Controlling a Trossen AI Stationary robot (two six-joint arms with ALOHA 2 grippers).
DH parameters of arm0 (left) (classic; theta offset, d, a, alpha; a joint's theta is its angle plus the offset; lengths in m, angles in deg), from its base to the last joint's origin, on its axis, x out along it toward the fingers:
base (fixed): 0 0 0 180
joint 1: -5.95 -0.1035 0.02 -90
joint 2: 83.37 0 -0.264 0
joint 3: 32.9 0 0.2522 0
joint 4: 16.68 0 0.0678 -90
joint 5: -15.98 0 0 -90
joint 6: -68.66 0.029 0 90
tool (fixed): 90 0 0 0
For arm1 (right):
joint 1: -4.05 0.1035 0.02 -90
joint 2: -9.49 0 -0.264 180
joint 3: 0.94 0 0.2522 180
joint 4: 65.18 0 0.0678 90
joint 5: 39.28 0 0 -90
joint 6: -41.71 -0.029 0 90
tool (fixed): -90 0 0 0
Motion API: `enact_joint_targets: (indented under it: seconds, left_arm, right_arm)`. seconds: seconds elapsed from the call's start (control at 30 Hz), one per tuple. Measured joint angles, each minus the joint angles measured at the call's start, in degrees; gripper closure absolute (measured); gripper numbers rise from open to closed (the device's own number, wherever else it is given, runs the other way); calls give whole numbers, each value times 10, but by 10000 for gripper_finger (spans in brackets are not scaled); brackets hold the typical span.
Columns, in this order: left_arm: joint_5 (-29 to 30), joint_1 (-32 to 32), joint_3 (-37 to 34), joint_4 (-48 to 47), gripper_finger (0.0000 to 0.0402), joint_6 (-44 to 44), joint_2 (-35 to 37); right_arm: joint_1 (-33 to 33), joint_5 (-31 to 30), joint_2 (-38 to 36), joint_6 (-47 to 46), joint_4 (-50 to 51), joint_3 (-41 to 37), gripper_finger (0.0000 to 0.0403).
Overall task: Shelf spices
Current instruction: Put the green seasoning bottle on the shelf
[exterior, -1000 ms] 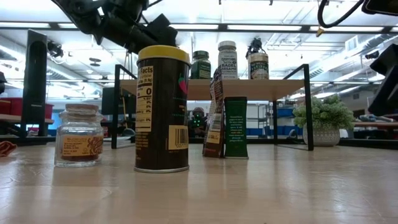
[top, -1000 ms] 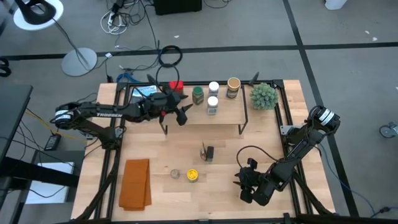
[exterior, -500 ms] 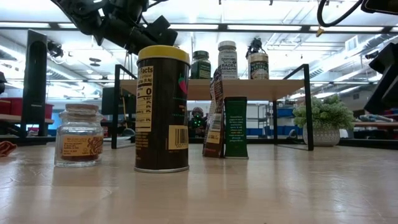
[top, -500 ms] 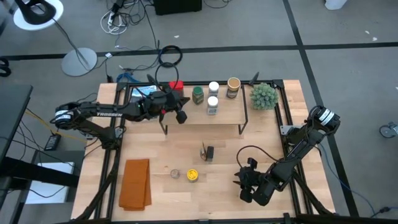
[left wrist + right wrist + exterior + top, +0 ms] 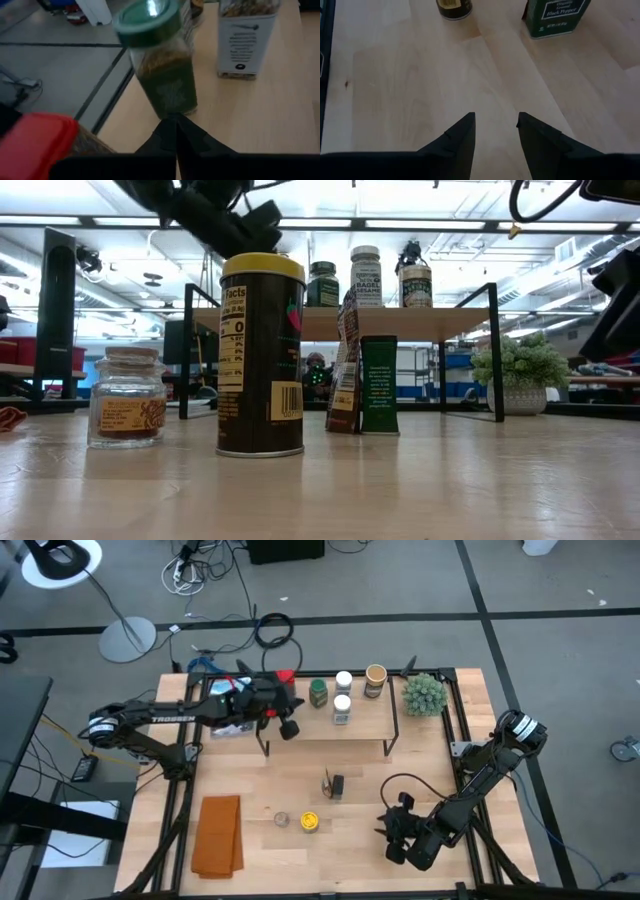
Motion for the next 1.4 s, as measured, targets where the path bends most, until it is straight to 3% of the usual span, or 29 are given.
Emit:
enact_joint_targets:
  seconds: [0.2, 0.37, 0.6, 0.9, 1.4]
  left_arm:
    - [-24, 0, 53, -87, 401, 87, 0]
    - [-30, 0, 64, -95, 401, 128, 0]
    - [-37, -5, 79, -112, 401, 131, -54]
    - [7, -6, 192, -213, 401, 139, -125]
    - [54, -22, 205, -157, 401, 190, -141]
  right_arm:
    - [0, -1, 0, 0, 1, 0, 253]
    - [0, -2, 0, 1, 4, 0, 253]
    - [0, -3, 0, 1, 5, 0, 253]
    - [-1, -3, 0, 0, 17, 0, 253]
    - [-1, -2, 0, -1, 21, 0, 253]
